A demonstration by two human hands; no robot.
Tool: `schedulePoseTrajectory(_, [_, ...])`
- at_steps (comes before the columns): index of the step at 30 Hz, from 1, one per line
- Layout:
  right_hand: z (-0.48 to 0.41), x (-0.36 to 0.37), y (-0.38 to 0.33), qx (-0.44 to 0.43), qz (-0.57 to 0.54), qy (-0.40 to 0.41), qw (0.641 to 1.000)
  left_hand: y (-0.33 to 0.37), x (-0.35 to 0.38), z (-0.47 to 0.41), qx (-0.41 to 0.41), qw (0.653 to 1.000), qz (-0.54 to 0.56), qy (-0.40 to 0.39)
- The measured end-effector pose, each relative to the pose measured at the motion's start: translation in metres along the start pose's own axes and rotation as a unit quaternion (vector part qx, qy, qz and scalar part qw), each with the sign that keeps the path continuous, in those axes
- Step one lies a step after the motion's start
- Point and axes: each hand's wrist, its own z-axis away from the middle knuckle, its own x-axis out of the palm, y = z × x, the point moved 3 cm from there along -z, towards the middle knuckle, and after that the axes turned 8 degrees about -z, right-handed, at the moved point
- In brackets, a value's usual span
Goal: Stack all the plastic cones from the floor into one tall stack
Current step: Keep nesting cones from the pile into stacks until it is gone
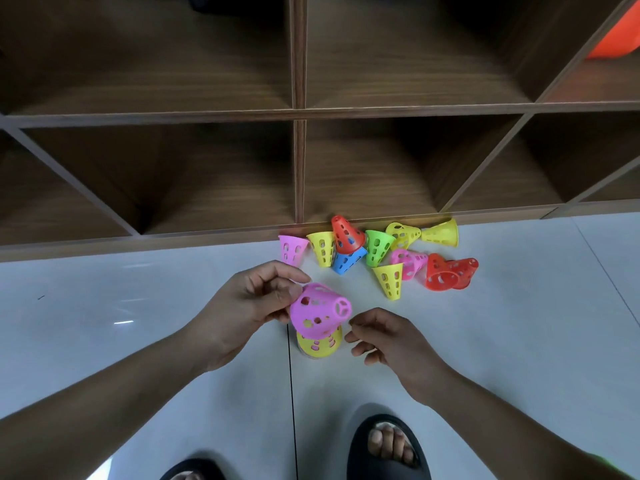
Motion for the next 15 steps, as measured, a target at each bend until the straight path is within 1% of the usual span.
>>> schedulePoseTrajectory(5, [-0.013, -0.021, 0.0, 0.002, 0.013, 0.055, 0.998, -0.02, 0.002, -0.004, 0.009, 0.992, -0.129, 0.002])
schedulePoseTrajectory(10, [-0.032, -0.055, 0.002, -0.028, 0.037, 0.167, 0.985, -0.036, 0.001, -0.013, -0.009, 0.975, -0.223, -0.007])
schedulePoseTrajectory(12, [-0.04, -0.067, 0.001, -0.061, 0.088, 0.195, 0.975, -0.039, -0.003, -0.018, -0.015, 0.969, -0.248, -0.01])
schedulePoseTrajectory(15, [-0.052, -0.078, -0.008, -0.12, 0.205, 0.208, 0.949, -0.045, -0.009, -0.027, -0.03, 0.963, -0.267, -0.01])
